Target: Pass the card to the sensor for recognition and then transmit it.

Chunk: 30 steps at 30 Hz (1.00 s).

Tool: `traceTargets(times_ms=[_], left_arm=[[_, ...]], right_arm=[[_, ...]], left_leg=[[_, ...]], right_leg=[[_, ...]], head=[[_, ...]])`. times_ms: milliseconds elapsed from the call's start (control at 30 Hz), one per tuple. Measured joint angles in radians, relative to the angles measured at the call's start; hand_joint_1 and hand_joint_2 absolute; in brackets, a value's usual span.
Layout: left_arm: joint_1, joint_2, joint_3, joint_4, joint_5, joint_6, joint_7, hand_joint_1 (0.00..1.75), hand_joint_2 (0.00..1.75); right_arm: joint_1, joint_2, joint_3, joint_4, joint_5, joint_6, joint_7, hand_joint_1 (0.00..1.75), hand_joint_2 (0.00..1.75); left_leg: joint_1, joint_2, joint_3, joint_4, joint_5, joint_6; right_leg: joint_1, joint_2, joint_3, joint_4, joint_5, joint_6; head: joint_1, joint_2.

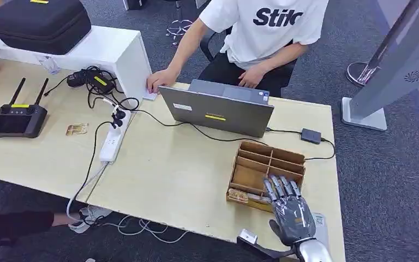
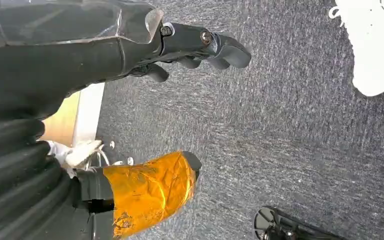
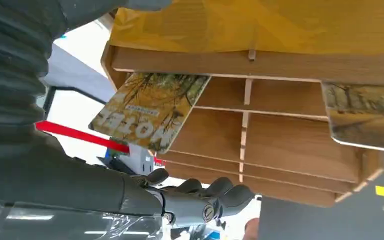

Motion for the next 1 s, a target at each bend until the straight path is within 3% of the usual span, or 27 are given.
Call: traceTargets(times_ms=[767, 833, 867, 933, 1000], left_arm=[[0.0, 0.001, 0.0, 0.0, 0.003, 0.007, 0.003, 0.0, 1.75], [0.0, 0.001, 0.0, 0.0, 0.003, 0.007, 0.003, 0.0, 1.75], [0.0, 0.001, 0.0, 0.0, 0.003, 0.007, 0.003, 0.0, 1.75], [0.0, 0.001, 0.0, 0.0, 0.001, 0.007, 0.003, 0.0, 1.75], [0.0, 0.001, 0.0, 0.0, 0.0, 0.007, 0.003, 0.0, 1.75]], right_arm=[[0.039, 0.022, -0.079, -0.043, 0.006, -0.032, -0.038, 0.0, 1.75], [0.042, 0.022, -0.079, -0.048, 0.003, -0.03, -0.048, 1.45, 1.75], [0.043, 0.022, -0.079, -0.048, 0.002, -0.029, -0.053, 1.45, 1.75], [0.045, 0.023, -0.079, -0.047, 0.001, -0.028, -0.058, 1.68, 1.75], [0.046, 0.026, -0.079, -0.046, 0.001, -0.027, -0.06, 1.75, 1.75]], left_leg=[[0.0, 0.0, 0.0, 0.0, 0.0, 0.0], [0.0, 0.0, 0.0, 0.0, 0.0, 0.0], [0.0, 0.0, 0.0, 0.0, 0.0, 0.0], [0.0, 0.0, 0.0, 0.0, 0.0, 0.0], [0.0, 0.0, 0.0, 0.0, 0.0, 0.0]], right_leg=[[0.0, 0.0, 0.0, 0.0, 0.0, 0.0], [0.0, 0.0, 0.0, 0.0, 0.0, 0.0], [0.0, 0.0, 0.0, 0.0, 0.0, 0.0], [0.0, 0.0, 0.0, 0.0, 0.0, 0.0], [0.0, 0.0, 0.0, 0.0, 0.0, 0.0]], head=[[0.0, 0.0], [0.0, 0.0], [0.0, 0.0], [0.0, 0.0], [0.0, 0.0]])
